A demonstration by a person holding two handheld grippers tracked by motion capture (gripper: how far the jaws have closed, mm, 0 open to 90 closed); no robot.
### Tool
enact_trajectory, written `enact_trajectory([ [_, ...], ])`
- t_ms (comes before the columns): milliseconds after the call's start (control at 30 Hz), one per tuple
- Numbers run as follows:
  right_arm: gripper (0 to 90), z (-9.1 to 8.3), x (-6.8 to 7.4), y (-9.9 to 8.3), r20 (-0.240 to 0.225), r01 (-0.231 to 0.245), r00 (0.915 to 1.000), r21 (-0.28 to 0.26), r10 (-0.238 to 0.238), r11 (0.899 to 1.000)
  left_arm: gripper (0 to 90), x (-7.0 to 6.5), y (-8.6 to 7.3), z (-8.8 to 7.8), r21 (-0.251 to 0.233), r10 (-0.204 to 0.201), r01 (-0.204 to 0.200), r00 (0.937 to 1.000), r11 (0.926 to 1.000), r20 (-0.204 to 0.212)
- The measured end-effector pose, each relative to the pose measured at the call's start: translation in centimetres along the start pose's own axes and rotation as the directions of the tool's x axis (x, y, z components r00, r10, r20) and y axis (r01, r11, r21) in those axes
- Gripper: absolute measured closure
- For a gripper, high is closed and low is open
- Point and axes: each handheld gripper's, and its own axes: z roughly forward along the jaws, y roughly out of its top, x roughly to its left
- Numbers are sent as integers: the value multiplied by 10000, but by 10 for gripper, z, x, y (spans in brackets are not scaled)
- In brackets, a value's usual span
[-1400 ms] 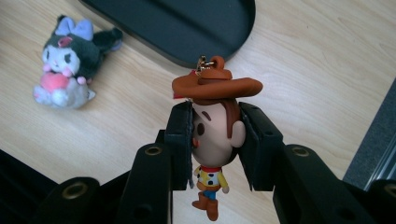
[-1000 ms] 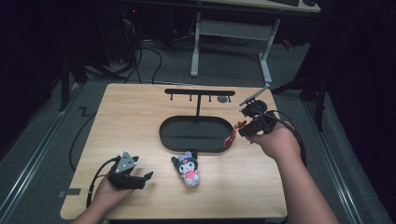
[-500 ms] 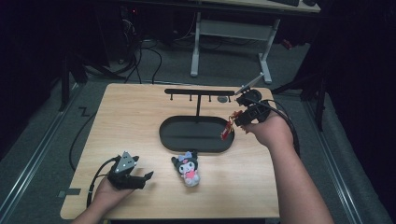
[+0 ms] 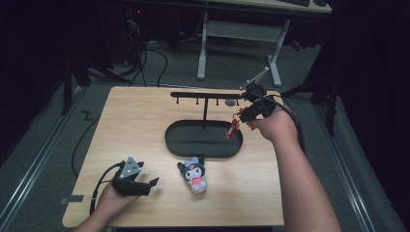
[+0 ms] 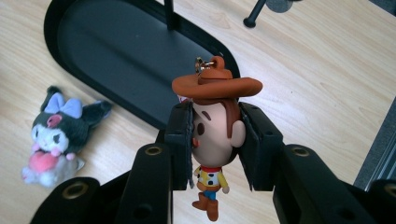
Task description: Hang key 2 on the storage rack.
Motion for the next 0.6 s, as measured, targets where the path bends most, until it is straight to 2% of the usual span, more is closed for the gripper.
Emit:
enact_trajectory([
  [233,676,8,-6,12,51,-197,9998,-47,197,9998,178,0,0,0,2,-41,41,10000,10000,26],
  [300,676,7,-8,17,73,-380,9993,-81,380,9992,179,1,0,0,-23,-64,64,10000,10000,30],
  [600,676,5,-10,27,158,-417,9990,-252,421,9988,178,1,0,0,12,-60,60,10000,10000,51],
])
